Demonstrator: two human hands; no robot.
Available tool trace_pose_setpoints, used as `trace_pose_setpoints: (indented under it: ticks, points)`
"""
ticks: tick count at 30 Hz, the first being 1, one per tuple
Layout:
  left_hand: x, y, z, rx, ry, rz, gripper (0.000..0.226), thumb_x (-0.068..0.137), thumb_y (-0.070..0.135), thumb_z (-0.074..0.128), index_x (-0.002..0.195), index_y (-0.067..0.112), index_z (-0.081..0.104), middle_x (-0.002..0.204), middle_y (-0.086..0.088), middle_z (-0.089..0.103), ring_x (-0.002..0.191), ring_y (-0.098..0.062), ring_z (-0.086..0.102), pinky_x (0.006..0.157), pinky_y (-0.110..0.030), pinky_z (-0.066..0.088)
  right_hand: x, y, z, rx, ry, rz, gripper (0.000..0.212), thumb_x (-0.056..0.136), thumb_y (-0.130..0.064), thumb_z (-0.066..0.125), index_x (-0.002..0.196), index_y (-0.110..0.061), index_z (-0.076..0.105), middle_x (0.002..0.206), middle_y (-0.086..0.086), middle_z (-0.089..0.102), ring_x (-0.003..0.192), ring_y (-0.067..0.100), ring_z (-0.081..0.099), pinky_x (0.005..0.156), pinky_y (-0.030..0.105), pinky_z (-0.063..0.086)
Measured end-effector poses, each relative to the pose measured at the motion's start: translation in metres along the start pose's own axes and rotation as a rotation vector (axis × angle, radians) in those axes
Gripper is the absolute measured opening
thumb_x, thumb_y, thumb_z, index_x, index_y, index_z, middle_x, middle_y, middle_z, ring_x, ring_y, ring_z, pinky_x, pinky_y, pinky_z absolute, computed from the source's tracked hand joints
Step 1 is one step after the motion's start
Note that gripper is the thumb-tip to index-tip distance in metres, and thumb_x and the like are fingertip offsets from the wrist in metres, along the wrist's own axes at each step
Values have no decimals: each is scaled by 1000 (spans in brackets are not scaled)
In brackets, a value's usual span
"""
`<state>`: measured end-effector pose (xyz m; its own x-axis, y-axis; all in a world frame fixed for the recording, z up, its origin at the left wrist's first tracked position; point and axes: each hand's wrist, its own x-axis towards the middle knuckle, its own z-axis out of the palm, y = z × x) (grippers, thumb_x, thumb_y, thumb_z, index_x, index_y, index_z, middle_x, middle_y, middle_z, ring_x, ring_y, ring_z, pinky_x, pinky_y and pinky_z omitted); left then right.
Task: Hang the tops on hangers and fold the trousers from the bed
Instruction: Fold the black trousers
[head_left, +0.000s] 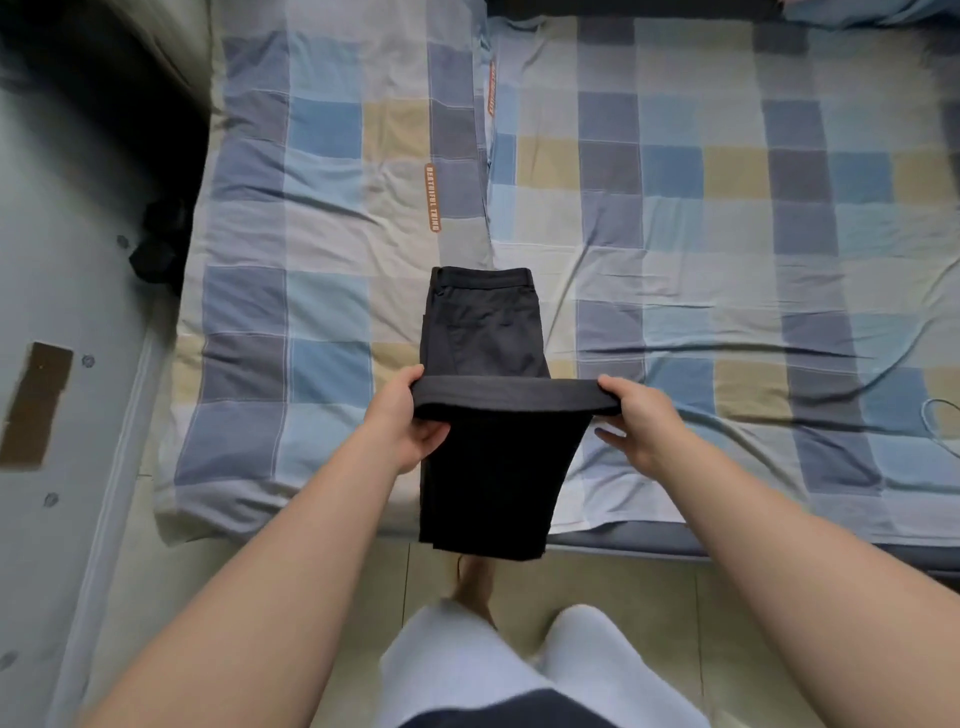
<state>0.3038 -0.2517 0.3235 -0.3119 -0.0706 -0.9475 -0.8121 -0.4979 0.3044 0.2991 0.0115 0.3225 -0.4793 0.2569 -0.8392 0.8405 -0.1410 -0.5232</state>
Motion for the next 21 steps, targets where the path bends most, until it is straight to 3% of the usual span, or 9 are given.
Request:
trace_pose_setpoints:
  ticks: [2,9,16,19,21]
  points:
    - [27,22,11,20,4,6,22,95,41,59,99,20,63,90,-3,67,80,-19,66,68,-34,52,30,-22,14,-2,6,-11,9,96,-23,63,91,-16,64,96,4,67,89,18,65,70,33,52]
    - [130,90,50,70,44,56,26,95,45,59,97,19,61,87,-3,63,77,-18,63,70,-35,51,144,-68,59,-43,-26,-43,9,96,-25,61,91,-18,61,89,0,64,91,19,65,71,33,52]
    - [234,126,83,69,61,91,31,95,47,58,109,20,61,96,-3,65,86,-19,65,68,-37,50,257,-84,97,-43,-45,-61,10,97,-28,57,103,-20,59,102,-2,63,93,16,64,89,38,55]
    - [265,125,91,-10,-5,117,45,97,55,52,125,21,60,115,-3,69,98,-21,67,70,-38,50,288,-80,106,12,-106,-27,11,95,-30,59,101,-22,62,107,-2,66,107,16,62,94,41,50]
    - [276,113,91,43,-61,152,57,99,65,39,133,23,58,125,-1,68,104,-21,67,75,-37,50,298,-67,108,15,-209,0,21,94,-35,61,112,-24,65,121,-1,65,126,17,53,100,44,43]
